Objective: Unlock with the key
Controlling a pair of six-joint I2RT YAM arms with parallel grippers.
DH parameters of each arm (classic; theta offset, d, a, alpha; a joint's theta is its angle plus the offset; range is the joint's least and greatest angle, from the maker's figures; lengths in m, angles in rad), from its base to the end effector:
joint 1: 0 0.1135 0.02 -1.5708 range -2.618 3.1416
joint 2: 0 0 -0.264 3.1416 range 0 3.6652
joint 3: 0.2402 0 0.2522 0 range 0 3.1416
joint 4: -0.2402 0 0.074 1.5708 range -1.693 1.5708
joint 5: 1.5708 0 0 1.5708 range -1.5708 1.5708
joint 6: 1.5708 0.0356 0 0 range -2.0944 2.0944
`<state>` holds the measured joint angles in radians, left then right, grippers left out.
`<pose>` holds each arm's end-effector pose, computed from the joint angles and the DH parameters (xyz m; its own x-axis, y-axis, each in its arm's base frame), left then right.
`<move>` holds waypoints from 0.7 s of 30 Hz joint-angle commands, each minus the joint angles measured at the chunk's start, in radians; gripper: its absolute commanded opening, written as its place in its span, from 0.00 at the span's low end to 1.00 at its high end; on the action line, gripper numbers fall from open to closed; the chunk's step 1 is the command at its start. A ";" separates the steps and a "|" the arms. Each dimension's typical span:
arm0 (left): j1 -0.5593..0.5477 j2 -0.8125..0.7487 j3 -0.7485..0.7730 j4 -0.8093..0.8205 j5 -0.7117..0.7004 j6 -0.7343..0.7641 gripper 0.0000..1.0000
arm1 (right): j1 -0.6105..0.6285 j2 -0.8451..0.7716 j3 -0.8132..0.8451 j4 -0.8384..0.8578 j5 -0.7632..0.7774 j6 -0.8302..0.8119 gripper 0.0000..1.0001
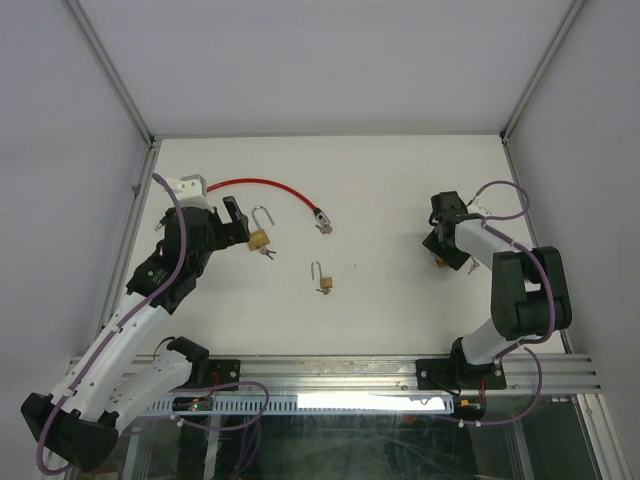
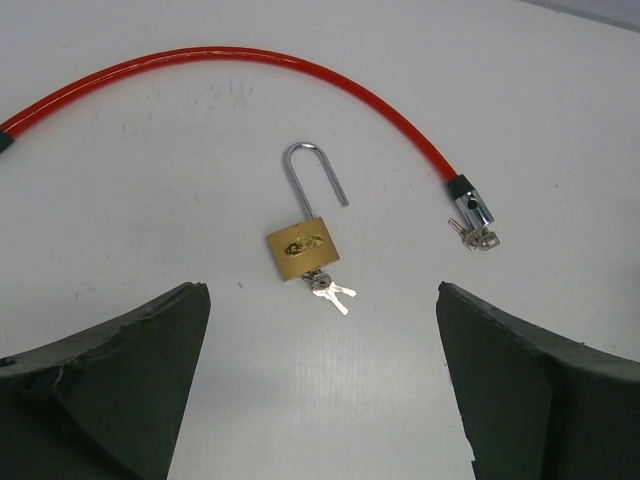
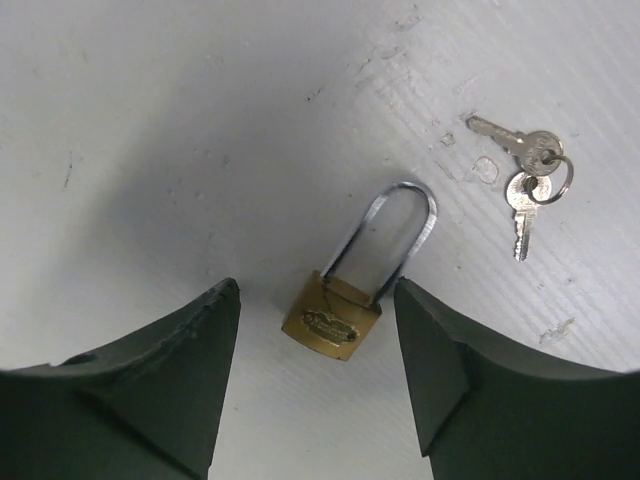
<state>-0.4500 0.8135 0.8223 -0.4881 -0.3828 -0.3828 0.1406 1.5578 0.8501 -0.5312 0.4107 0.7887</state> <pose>0.1661 -0.0655 0.3181 -0.4244 -0.1798 -0.8874 -0.0576 0.9835 -0.1716 0.2757 0.0247 0.1630 -0.6595 0.5636 -0.4974 0.6643 0.7466 -0.0349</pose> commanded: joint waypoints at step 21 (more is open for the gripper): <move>0.064 -0.018 -0.012 0.054 0.077 -0.008 0.99 | 0.471 0.043 0.149 0.107 -0.318 -0.456 0.23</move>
<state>-0.3977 0.8131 0.8181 -0.4858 -0.3260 -0.3859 0.5301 1.5902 0.9237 -0.4873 0.1772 0.4812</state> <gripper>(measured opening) 0.990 0.360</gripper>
